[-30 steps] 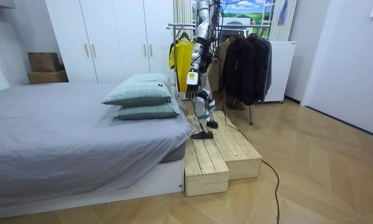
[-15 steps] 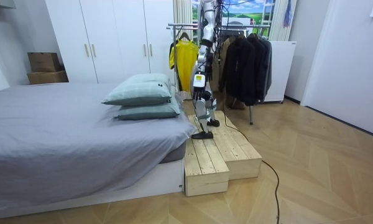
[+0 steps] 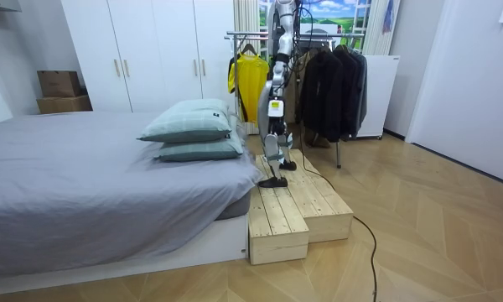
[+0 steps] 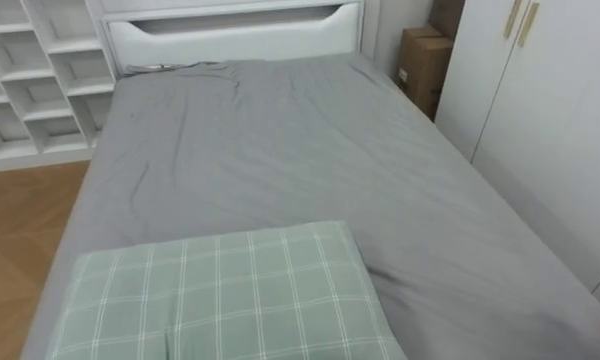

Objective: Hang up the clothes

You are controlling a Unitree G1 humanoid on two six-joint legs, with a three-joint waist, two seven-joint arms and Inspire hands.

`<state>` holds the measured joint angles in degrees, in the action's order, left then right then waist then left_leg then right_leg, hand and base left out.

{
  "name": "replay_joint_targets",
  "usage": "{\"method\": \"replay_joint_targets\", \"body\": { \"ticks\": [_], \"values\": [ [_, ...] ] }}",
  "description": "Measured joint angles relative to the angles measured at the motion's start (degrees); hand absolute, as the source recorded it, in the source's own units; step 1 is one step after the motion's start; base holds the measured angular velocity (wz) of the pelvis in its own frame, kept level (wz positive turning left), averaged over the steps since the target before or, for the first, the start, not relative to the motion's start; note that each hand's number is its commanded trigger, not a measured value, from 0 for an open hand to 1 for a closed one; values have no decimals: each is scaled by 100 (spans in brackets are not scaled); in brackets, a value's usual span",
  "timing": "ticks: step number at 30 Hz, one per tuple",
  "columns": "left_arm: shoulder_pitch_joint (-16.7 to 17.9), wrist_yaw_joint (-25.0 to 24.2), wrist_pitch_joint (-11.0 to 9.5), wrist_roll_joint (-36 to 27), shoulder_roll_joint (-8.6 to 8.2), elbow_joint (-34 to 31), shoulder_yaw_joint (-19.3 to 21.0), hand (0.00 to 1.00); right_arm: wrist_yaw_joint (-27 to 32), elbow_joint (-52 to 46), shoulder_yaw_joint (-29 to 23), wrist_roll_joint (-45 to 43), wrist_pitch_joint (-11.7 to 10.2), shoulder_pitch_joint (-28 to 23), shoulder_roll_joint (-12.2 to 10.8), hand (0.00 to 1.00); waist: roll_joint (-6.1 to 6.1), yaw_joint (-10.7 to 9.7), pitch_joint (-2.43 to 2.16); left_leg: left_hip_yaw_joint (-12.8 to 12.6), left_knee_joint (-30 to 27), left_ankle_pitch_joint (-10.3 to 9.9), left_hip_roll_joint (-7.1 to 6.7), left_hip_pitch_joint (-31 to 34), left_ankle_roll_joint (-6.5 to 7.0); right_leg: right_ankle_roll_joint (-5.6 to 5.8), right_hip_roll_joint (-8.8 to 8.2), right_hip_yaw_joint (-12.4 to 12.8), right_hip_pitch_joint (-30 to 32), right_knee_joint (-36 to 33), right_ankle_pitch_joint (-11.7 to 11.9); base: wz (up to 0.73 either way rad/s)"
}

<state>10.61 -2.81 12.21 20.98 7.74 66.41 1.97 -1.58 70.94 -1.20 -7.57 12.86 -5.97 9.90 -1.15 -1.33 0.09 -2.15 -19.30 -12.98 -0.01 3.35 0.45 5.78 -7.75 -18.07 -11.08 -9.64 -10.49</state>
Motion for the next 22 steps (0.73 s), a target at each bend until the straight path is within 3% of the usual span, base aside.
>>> {"method": "replay_joint_targets", "body": {
  "ticks": [8,12,22],
  "values": [
    [-353,13,-239,-2,-4,-40,-19,0,-2,-26,-6,31,-173,13,2,0,-14,-19,50,69,-25,44,-8,164,-20,1,7,-101,113,16,-17,5],
    [-377,13,-249,125,-5,-50,-50,0,17,-26,-7,32,-222,2,0,0,19,-77,27,52,-25,45,-6,117,-18,1,5,-93,106,9,-18,0],
    [-355,12,-247,122,-4,-46,-114,0,60,-65,-5,99,-290,-53,4,0,52,-102,23,43,-21,52,-1,107,-17,1,10,-71,97,12,-18,0]
  ]
}}
